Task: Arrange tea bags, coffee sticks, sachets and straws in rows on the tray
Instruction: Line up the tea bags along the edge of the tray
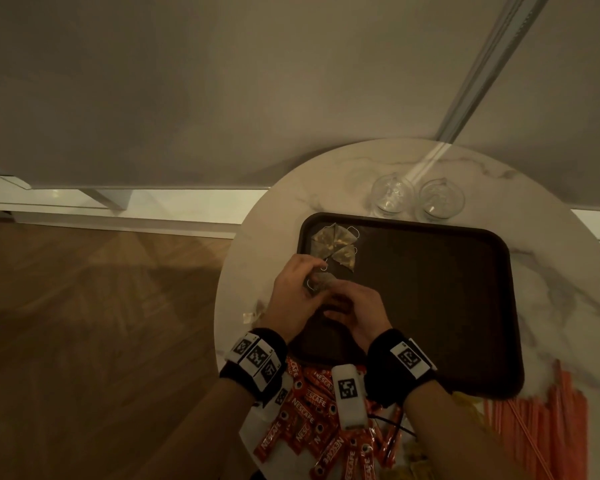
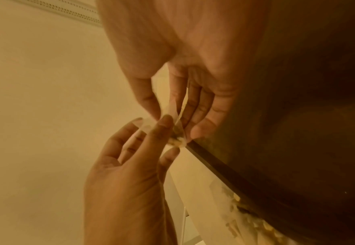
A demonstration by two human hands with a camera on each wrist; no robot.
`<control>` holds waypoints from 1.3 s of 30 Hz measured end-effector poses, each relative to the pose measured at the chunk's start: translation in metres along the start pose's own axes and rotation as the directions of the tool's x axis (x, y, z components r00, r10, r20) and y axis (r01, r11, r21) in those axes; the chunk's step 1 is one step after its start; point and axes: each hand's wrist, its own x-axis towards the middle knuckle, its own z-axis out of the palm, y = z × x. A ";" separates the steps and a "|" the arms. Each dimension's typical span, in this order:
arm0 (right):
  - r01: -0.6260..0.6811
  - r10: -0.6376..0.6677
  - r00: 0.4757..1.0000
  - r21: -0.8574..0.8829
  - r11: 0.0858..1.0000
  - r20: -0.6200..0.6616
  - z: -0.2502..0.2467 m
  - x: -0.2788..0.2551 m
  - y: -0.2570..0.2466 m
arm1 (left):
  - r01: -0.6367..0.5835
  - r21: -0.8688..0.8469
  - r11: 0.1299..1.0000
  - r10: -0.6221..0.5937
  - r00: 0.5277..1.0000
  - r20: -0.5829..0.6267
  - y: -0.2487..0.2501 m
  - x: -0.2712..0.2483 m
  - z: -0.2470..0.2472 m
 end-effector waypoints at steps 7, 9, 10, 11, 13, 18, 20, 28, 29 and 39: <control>-0.069 0.078 0.996 0.173 0.982 -0.049 -0.011 0.012 0.007 | 0.323 -0.193 0.927 -0.322 0.946 0.033 -0.009 -0.004 0.001; -0.051 0.059 0.997 0.136 0.989 -0.055 -0.012 0.015 0.009 | 0.502 -0.242 0.830 -0.473 0.864 0.171 -0.013 -0.001 0.003; -0.041 0.048 0.997 0.106 0.994 -0.061 -0.013 0.016 0.009 | 0.552 -0.258 0.793 -0.504 0.832 0.230 -0.014 0.000 0.004; -0.031 0.037 0.997 0.078 0.996 -0.067 -0.013 0.017 0.010 | 0.579 -0.271 0.769 -0.521 0.813 0.258 -0.014 0.002 0.005; -0.020 0.022 0.997 0.035 0.999 -0.070 -0.014 0.019 0.010 | 0.602 -0.293 0.743 -0.547 0.798 0.251 -0.016 0.006 0.007; -0.015 -0.003 0.995 -0.179 0.984 -0.095 -0.015 0.031 0.004 | 0.662 -0.293 0.690 -0.621 0.750 0.229 -0.029 0.016 0.012; -0.031 0.002 0.996 -0.328 0.944 -0.089 -0.018 0.036 0.000 | 0.654 -0.242 0.717 -0.619 0.757 0.209 -0.035 0.021 0.014; -0.022 -0.036 0.997 -0.713 0.701 -0.067 -0.035 0.054 -0.003 | 0.374 0.304 0.876 -0.431 0.890 0.150 -0.037 0.030 0.005; -0.001 -0.054 0.997 -0.741 0.672 -0.051 -0.037 0.054 -0.003 | 0.354 0.315 0.880 -0.412 0.900 0.139 -0.037 0.030 0.002; 0.134 -0.116 0.988 -0.919 0.371 0.098 -0.020 0.070 -0.003 | 0.094 0.568 0.818 -0.331 0.884 0.330 -0.048 0.030 0.009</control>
